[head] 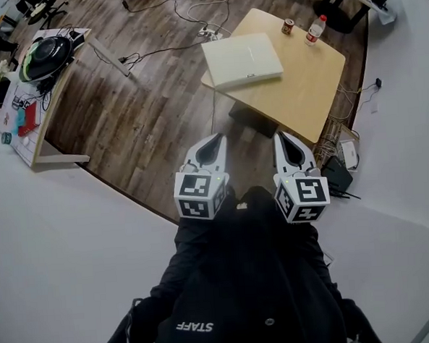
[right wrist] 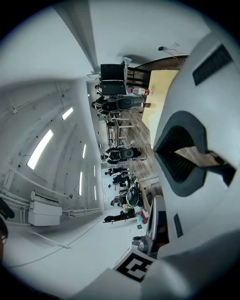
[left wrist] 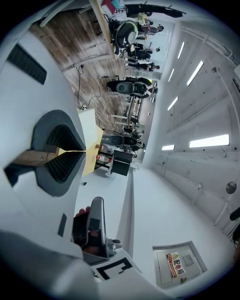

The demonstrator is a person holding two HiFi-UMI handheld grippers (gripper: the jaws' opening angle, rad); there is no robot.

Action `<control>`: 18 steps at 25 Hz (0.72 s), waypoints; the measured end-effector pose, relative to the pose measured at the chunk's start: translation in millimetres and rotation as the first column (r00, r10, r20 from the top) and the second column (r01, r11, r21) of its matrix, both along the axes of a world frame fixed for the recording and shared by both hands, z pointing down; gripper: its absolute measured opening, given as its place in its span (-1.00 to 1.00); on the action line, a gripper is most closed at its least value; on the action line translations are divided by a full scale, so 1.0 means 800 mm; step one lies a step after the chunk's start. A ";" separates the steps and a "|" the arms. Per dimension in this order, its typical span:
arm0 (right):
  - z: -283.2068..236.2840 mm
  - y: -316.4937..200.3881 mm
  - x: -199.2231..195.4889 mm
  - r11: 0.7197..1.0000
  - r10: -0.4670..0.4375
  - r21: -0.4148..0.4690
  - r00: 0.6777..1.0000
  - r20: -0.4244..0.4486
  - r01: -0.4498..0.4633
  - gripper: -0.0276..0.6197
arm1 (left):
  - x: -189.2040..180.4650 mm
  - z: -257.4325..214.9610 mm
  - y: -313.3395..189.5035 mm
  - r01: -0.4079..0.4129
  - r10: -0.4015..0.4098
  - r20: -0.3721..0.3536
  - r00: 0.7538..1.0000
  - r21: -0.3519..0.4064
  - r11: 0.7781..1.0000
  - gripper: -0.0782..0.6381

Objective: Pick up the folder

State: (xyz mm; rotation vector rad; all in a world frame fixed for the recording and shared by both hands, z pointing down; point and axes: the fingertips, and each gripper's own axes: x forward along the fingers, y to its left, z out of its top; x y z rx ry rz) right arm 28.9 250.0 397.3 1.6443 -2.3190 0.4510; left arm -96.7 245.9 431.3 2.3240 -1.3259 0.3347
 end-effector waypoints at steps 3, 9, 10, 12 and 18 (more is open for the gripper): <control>0.000 -0.004 -0.010 1.000 -0.008 -0.006 1.000 0.000 0.008 -0.85 | -0.020 0.000 -0.003 0.025 -0.025 -0.002 1.000 -0.004 1.000 -0.68; 0.011 -0.011 -0.028 0.999 -0.044 -0.025 0.999 -0.007 0.044 -0.85 | -0.038 0.009 -0.011 0.055 -0.055 -0.005 0.998 -0.016 0.998 -0.68; 0.013 -0.015 -0.030 0.998 -0.050 -0.029 0.999 -0.007 0.049 -0.85 | -0.039 0.012 -0.013 0.058 -0.058 -0.004 0.998 -0.022 0.998 -0.68; 0.015 -0.025 -0.031 0.998 -0.061 -0.033 0.998 -0.005 0.061 -0.85 | -0.039 0.018 -0.021 0.064 -0.064 -0.002 0.998 -0.034 0.997 -0.68; 0.027 -0.081 -0.014 0.996 -0.084 -0.036 0.996 0.018 0.084 -0.85 | -0.018 0.025 -0.075 0.072 -0.072 0.019 0.997 -0.036 0.997 -0.68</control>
